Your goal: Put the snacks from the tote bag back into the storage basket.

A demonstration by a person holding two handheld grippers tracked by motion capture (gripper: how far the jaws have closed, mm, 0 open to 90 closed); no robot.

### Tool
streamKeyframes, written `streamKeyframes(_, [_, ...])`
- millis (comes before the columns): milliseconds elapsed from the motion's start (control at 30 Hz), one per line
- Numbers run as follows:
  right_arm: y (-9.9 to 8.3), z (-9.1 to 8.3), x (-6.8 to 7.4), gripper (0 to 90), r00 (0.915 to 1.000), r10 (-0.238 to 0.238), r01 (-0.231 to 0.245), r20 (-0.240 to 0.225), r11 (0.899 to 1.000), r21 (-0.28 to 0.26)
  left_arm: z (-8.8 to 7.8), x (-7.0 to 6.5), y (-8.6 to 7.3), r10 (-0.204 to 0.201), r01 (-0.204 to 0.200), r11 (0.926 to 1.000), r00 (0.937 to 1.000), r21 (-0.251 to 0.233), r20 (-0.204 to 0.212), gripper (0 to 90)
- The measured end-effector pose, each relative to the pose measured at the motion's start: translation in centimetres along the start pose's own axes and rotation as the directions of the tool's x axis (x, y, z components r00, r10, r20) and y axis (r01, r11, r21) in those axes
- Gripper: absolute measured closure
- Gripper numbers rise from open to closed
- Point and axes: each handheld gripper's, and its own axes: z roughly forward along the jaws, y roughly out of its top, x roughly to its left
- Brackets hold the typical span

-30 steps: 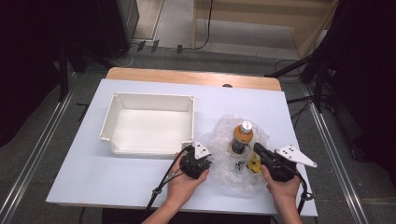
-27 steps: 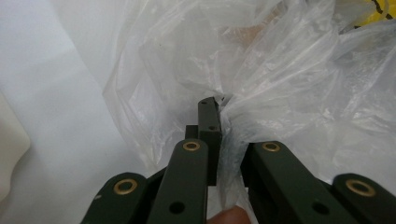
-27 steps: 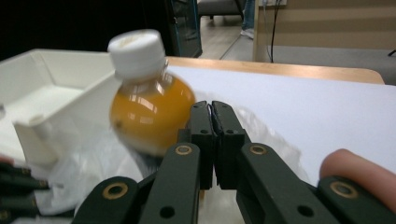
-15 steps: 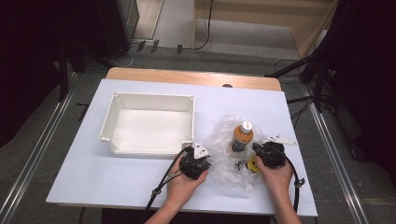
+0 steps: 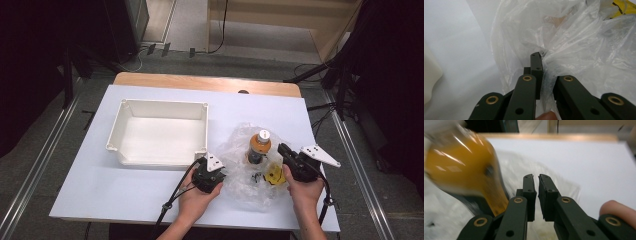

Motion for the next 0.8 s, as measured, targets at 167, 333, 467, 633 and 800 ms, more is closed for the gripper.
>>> streamKeyframes(167, [0.2, 0.9, 1.4, 85.2, 0.9992, -0.012, 0.013, -0.037, 1.000, 0.024, -0.4, 0.2, 0.0, -0.015, 0.017, 0.9983, 0.9995, -0.056, 0.028, 83.5])
streamKeyframes(333, [-2.9, 4.6, 0.6, 88.8, 0.9971, 0.073, -0.076, 0.023, 0.957, 0.281, -2.3, 0.1, 0.2, -0.020, 0.030, 0.9728, 0.9986, -0.229, 0.048, 74.9])
streamKeyframes(467, [-3.3, 4.8, 0.8, 90.0, 0.9985, 0.045, -0.053, 0.032, 0.950, 0.306, -3.0, -0.2, 1.3, -0.023, 0.035, 0.9581, 0.9988, -0.284, 0.043, 58.8])
streamKeyframes(633, [-3.5, 4.6, 1.2, 90.0, 0.9996, 0.017, -0.023, 0.022, 0.952, 0.306, -2.6, -0.9, 2.7, -0.013, 0.022, 0.9565, 0.9994, -0.291, 0.032, 63.0])
streamKeyframes(800, [-3.3, 3.0, 1.4, 90.0, 0.9990, 0.041, -0.037, -0.018, 0.977, 0.210, 1.6, -0.5, 2.3, -0.028, 0.029, 0.9992, 0.9979, -0.026, 0.059, 87.1])
